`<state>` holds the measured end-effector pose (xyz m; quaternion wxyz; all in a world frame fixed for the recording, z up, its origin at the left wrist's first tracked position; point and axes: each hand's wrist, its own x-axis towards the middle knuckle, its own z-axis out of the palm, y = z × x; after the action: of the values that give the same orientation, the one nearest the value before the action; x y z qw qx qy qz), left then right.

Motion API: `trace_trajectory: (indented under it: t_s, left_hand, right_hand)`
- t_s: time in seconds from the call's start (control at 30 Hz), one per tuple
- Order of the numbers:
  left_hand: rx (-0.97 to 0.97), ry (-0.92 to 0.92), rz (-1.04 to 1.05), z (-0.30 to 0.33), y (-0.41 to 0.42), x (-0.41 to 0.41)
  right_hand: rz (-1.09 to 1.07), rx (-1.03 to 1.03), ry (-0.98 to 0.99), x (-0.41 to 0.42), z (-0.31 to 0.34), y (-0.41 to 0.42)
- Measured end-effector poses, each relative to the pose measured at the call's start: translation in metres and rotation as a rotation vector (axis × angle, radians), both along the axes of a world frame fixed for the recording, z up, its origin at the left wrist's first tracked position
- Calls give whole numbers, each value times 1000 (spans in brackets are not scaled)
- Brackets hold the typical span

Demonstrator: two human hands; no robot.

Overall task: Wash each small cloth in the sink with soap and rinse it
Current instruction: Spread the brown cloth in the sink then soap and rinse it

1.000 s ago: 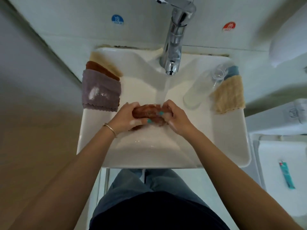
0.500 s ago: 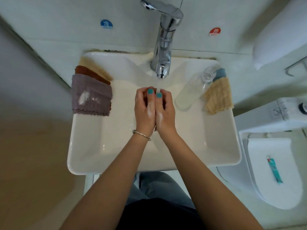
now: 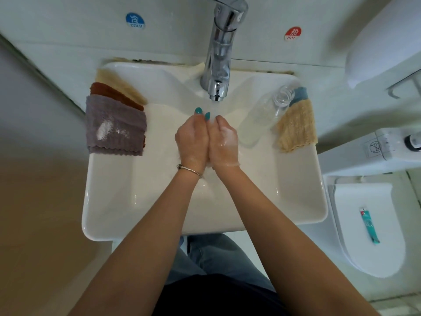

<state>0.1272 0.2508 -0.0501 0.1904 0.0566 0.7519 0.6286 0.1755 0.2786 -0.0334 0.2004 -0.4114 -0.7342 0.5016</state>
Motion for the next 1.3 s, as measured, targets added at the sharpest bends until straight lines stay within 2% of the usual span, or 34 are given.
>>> trace_trajectory:
  t_s: [0.07, 0.13, 0.23, 0.37, 0.53, 0.63, 0.7, 0.8, 0.97, 1.13, 1.23, 1.3]
  left_hand:
    - [5, 95, -29, 4, 3, 5]
    - [5, 151, -123, 11, 5, 10]
    - [11, 80, -223, 16, 2, 11]
    - [76, -77, -251, 18, -20, 7]
    - [73, -74, -139, 22, -27, 8]
    - [141, -102, -13, 26, -25, 18]
    - [207, -132, 74, 27, -24, 23]
    - [282, -163, 127, 28, -24, 23]
    - [297, -127, 73, 20, -35, 22]
    - [235, -149, -119, 16, -49, 6]
    - [114, -5, -129, 19, -38, 10]
    - [98, 32, -77, 21, -29, 15]
  right_hand:
    - [22, 42, -23, 3, 4, 6]
    - [-55, -28, 9, 7, 6, 11]
    - [-155, -185, 95, 16, 6, 10]
    - [-64, -324, 167, 18, 8, -2]
    - [-60, -338, 148, 15, 5, -9]
    - [-167, -367, 245, 19, 5, -10]
    - [-232, -433, 283, 22, 7, -14]
    - [-194, -559, 261, 22, 5, -23]
    - [-162, -380, 175, 14, 5, -24]
    - [-94, -144, 148, 16, 6, -5]
    - [-17, -132, 106, 15, 5, -6]
    - [-50, -136, 142, 14, 3, -13]
